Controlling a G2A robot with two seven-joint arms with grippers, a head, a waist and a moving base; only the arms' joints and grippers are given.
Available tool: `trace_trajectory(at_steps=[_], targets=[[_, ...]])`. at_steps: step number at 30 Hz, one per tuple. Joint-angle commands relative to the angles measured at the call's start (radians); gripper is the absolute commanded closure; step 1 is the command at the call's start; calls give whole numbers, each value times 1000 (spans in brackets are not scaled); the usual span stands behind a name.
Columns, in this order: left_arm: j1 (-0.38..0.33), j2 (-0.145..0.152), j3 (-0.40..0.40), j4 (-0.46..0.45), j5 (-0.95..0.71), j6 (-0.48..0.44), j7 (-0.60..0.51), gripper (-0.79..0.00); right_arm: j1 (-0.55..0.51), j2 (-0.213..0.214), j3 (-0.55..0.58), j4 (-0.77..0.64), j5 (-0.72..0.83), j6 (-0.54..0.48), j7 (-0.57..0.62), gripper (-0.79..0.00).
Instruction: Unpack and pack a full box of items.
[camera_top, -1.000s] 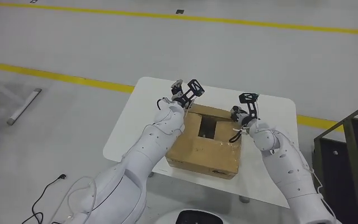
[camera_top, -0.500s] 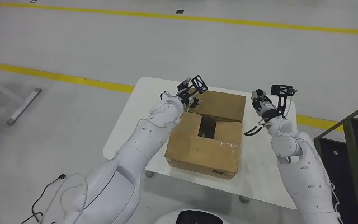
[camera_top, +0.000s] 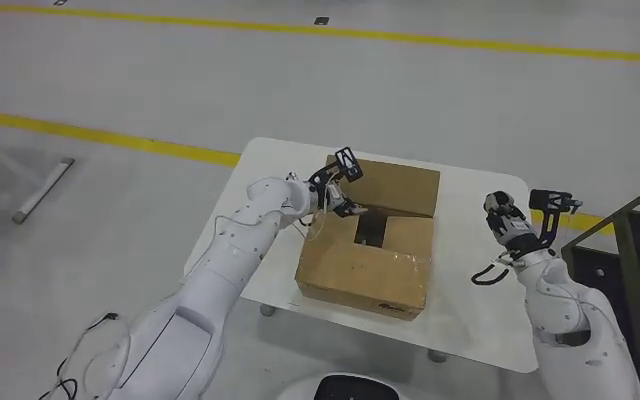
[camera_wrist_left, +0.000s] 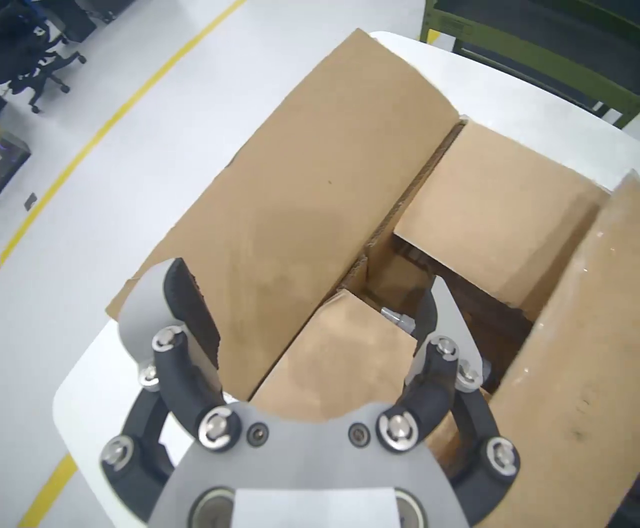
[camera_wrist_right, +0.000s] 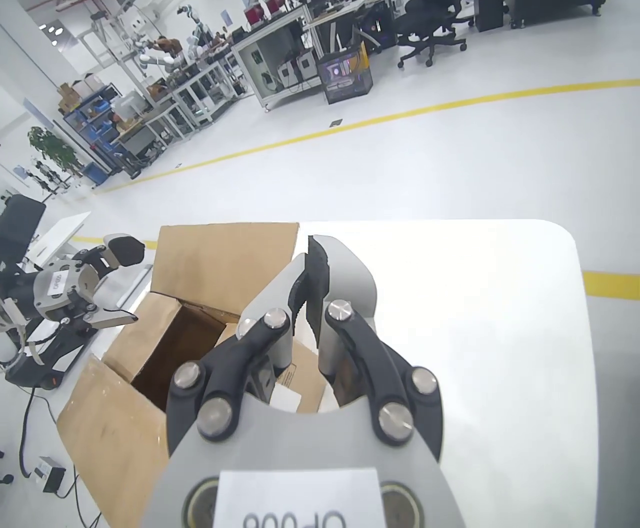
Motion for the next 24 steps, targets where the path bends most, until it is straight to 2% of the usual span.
trace_trajectory(at_steps=[1,5,7,21,24], targets=[[60,26,-45,-125,-43,-51,-96,-785,-11,0,-2,-9,0,3,8,0],[165,61,-124,-340,-130,-84,-294,-785,-20,-1,-8,-18,2,9,7,0],[238,79,-162,-486,-176,-88,-401,-785,-20,-1,-18,-19,1,9,13,0],[238,79,-162,-486,-176,-88,-401,-785,51,-8,-124,20,-28,11,45,0],[263,78,-145,-498,-208,-89,-405,-785,55,-8,-131,24,-35,10,53,0]])
